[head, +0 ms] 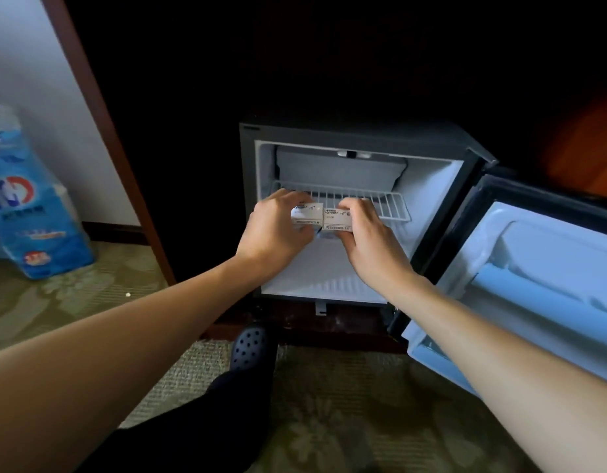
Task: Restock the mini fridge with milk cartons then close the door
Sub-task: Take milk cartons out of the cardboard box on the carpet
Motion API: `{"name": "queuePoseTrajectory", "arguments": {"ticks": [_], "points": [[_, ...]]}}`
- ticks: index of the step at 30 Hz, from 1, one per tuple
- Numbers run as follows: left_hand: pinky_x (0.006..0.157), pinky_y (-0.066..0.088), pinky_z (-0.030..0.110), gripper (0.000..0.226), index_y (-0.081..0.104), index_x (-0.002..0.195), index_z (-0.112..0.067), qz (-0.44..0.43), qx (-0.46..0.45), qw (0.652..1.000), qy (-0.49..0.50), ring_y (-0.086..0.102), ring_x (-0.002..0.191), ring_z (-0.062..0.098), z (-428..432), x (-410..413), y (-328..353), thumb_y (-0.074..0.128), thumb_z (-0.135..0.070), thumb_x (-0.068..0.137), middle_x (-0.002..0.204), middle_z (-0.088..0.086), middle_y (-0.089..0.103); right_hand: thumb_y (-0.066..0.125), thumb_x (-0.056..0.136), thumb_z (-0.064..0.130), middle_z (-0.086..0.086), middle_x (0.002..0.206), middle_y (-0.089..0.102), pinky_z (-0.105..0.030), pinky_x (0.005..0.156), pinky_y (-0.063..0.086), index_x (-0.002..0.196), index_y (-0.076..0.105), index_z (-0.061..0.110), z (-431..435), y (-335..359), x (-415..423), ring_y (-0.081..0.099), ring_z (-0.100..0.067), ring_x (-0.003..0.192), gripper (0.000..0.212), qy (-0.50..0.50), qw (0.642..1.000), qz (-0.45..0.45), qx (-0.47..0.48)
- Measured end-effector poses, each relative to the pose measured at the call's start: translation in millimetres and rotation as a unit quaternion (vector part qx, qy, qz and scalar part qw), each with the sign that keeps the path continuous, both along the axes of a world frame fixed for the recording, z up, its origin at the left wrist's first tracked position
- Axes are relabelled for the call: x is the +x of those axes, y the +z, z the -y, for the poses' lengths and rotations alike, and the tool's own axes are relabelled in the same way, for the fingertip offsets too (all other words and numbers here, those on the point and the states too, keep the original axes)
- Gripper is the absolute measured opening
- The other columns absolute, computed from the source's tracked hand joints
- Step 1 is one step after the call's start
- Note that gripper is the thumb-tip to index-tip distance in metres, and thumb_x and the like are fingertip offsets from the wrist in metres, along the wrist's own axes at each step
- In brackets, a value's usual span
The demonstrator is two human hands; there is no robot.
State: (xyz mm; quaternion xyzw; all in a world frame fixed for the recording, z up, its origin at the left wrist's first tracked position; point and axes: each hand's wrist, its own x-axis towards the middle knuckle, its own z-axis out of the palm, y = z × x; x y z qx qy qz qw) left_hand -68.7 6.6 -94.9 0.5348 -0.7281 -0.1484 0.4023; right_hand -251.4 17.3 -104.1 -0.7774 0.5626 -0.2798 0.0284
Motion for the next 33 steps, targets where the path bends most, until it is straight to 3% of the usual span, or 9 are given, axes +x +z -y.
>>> {"name": "queuePoseTrajectory", "arguments": {"ticks": [6,10,15,18,20,23,26,30,33], "points": [[0.077,0.059,0.041,0.032,0.07,0.109,-0.022,-0.064,-0.011,0.998,0.019,0.067,0.083,0.016,46.3,-10.6,-9.3,0.074,-0.017,0.079,0.104,-0.002,0.065,0.063,0.095,0.005,-0.009,0.125,0.049,-0.043,0.069,0.053,0.126,0.047,0.01,49.3,-17.9,-0.7,0.061,-0.027,0.09,0.035,-0.03,0.996,0.041,-0.067],[0.082,0.058,0.038,0.03,0.069,0.109,-0.023,-0.098,-0.022,0.995,0.009,0.065,0.092,0.013,68.9,-21.2,-21.8,0.072,-0.01,0.082,0.103,-0.004,0.064,0.063,0.094,0.003,-0.008,0.126,0.05,-0.028,0.069,0.044,0.127,0.05,0.009,69.6,-26.5,-2.6,0.06,-0.022,0.095,0.036,-0.051,0.992,0.079,-0.087],[0.082,0.058,0.035,0.036,0.065,0.122,-0.021,-0.113,-0.057,0.992,0.016,0.062,0.094,0.009,86.1,-28.0,-31.5,0.071,-0.01,0.087,0.107,-0.007,0.062,0.063,0.097,0.01,-0.003,0.123,0.061,-0.018,0.077,0.039,0.134,0.049,0.015,84.0,-30.3,-5.6,0.058,-0.014,0.102,0.04,-0.052,0.981,0.167,-0.08],[0.083,0.056,0.019,0.049,0.055,0.138,-0.02,-0.165,-0.031,0.985,0.038,0.063,0.092,-0.005,91.0,-35.5,-31.8,0.068,-0.014,0.092,0.108,-0.014,0.063,0.061,0.099,0.015,-0.001,0.114,0.067,-0.016,0.072,0.045,0.141,0.043,0.013,91.8,-38.1,0.3,0.063,-0.013,0.094,0.046,-0.077,0.967,0.234,-0.069],[0.078,0.054,0.012,0.048,0.053,0.139,-0.022,-0.196,-0.008,0.978,0.064,0.062,0.085,-0.013,97.5,-41.9,-32.9,0.066,-0.017,0.093,0.101,-0.02,0.064,0.061,0.099,0.015,-0.001,0.11,0.068,-0.017,0.069,0.045,0.141,0.044,0.011,101.9,-48.0,5.6,0.064,-0.014,0.091,0.045,-0.089,0.96,0.257,-0.061],[0.081,0.055,0.022,0.037,0.06,0.129,-0.024,-0.184,0.002,0.98,0.074,0.066,0.087,0.0,107.7,-44.5,-41.5,0.064,-0.018,0.093,0.102,-0.014,0.071,0.063,0.098,0.014,-0.004,0.097,0.065,-0.027,0.068,0.044,0.132,0.051,0.013,116.2,-61.1,11.0,0.063,-0.024,0.086,0.036,-0.099,0.959,0.261,-0.051],[0.075,0.048,0.02,0.04,0.058,0.131,-0.022,-0.136,0.025,0.987,0.076,0.066,0.09,0.01,120.6,-41.2,-57.1,0.06,-0.01,0.093,0.101,-0.01,0.069,0.063,0.098,0.024,-0.008,0.092,0.056,-0.031,0.066,0.041,0.126,0.053,0.014,128.1,-72.2,10.1,0.059,-0.028,0.084,0.032,-0.136,0.964,0.229,-0.004],[0.075,0.05,0.029,0.037,0.056,0.13,-0.023,-0.065,0.05,0.994,0.077,0.063,0.089,0.019,143.2,-38.2,-73.7,0.057,-0.01,0.095,0.102,-0.002,0.061,0.063,0.096,0.034,-0.01,0.095,0.059,-0.038,0.083,0.048,0.115,0.06,0.014,144.2,-76.7,4.3,0.055,-0.03,0.099,0.028,-0.153,0.97,0.187,-0.002],[0.08,0.055,0.04,0.03,0.053,0.123,-0.018,-0.019,0.058,0.994,0.092,0.062,0.091,0.026,158.9,-36.6,-82.8,0.055,-0.01,0.094,0.102,0.008,0.062,0.063,0.097,0.038,-0.015,0.099,0.064,-0.043,0.09,0.046,0.121,0.063,0.012,158.1,-77.0,4.5,0.051,-0.033,0.107,0.036,-0.169,0.971,0.169,0.006]]}}
